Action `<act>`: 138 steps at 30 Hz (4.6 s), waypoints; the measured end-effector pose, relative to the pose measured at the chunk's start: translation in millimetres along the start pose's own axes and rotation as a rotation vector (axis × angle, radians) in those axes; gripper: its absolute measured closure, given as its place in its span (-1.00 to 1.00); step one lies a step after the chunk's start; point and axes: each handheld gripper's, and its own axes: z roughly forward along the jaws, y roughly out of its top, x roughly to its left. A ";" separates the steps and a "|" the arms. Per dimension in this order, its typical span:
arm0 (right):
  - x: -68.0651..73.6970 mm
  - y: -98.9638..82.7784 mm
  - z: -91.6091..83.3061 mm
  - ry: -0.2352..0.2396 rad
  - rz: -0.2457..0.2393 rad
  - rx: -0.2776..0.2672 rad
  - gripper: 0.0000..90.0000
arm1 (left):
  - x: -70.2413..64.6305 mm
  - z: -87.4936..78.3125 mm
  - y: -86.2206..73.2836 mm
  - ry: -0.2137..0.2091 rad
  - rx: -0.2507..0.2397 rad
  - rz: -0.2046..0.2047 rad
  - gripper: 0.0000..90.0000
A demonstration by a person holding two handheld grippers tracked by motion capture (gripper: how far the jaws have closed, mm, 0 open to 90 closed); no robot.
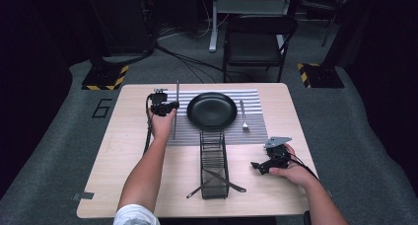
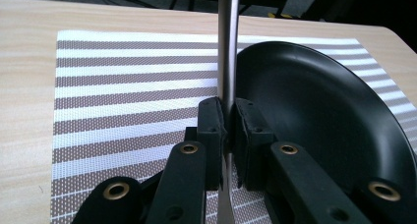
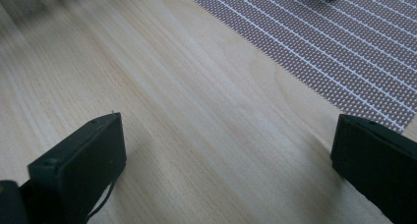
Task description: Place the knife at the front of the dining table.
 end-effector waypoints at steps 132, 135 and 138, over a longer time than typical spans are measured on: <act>0.1 0.0 -0.1 0.000 0.001 0.001 -1.00 | 8.2 -106.6 -62.0 -0.060 -0.016 0.142 0.02; 0.1 0.0 -0.1 0.000 0.001 0.001 -1.00 | 7.4 -109.7 -68.1 -0.066 -0.009 0.165 0.01; 0.1 0.0 0.0 -0.001 0.001 0.001 -1.00 | 6.7 -112.0 -74.1 -0.077 0.014 0.186 0.00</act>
